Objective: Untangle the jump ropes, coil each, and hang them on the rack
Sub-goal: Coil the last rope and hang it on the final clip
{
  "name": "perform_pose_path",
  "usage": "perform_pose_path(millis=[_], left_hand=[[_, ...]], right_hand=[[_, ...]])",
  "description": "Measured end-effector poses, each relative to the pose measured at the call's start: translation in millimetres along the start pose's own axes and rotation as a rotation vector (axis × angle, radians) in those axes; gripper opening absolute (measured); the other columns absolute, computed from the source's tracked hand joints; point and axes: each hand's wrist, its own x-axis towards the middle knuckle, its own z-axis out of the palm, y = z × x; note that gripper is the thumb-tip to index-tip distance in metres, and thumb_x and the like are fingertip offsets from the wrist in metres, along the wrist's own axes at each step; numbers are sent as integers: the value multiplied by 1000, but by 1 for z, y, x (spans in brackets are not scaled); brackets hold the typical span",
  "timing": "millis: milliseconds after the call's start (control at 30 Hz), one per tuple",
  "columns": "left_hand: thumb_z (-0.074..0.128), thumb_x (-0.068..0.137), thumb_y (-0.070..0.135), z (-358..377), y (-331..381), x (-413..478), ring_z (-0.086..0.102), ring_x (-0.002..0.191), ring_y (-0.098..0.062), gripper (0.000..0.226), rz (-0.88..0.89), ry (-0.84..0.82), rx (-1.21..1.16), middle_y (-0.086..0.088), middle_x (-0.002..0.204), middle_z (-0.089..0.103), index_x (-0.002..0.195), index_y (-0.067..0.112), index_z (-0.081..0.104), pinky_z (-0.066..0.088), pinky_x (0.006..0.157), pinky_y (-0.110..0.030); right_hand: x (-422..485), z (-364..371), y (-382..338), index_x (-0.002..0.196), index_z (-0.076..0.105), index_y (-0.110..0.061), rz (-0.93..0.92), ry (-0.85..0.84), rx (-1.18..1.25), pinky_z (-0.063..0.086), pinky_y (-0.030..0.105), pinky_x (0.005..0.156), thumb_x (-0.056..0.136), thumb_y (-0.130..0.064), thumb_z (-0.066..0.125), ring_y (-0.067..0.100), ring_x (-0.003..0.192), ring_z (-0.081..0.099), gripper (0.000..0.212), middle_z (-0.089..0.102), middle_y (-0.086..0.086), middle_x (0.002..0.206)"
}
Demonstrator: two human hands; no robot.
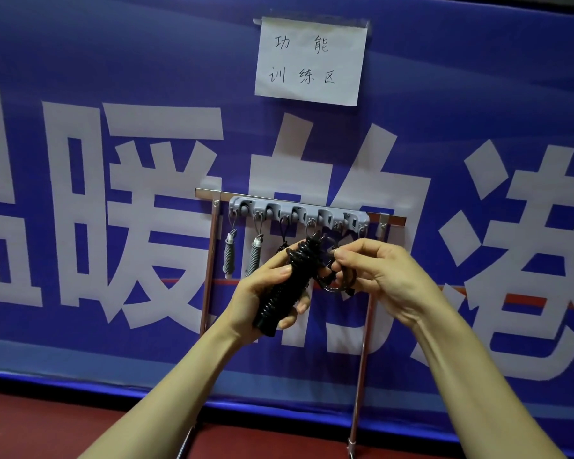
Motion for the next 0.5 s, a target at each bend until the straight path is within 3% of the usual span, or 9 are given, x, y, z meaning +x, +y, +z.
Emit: perform_pose_path(millis=[200,367,500], left_hand=[[73,73,31,2,5,0,55,53,-21,48,-71,-18,45,-13,98,64,119,20,67,40,36,-20],[70,78,35,0,11,-1,55,52,-17,37,-129,-108,23,-10,98,67,111,19,69,40,36,-20],[66,81,34,0,19,0,57,52,-15,30,-187,-200,20,-6,94,70,107,21,69,42,36,-20]], right_hand=[[0,-4,6,81,68,-4,18,-38,25,57,22,66,74,-11,69,17,67,65,10,69,9,73],[2,-6,5,81,65,-5,15,-105,-27,57,23,67,71,-12,70,16,69,66,14,68,9,73],[5,-9,1,100,62,-10,73,-170,-11,57,23,67,75,-9,69,14,72,67,26,68,10,80]])
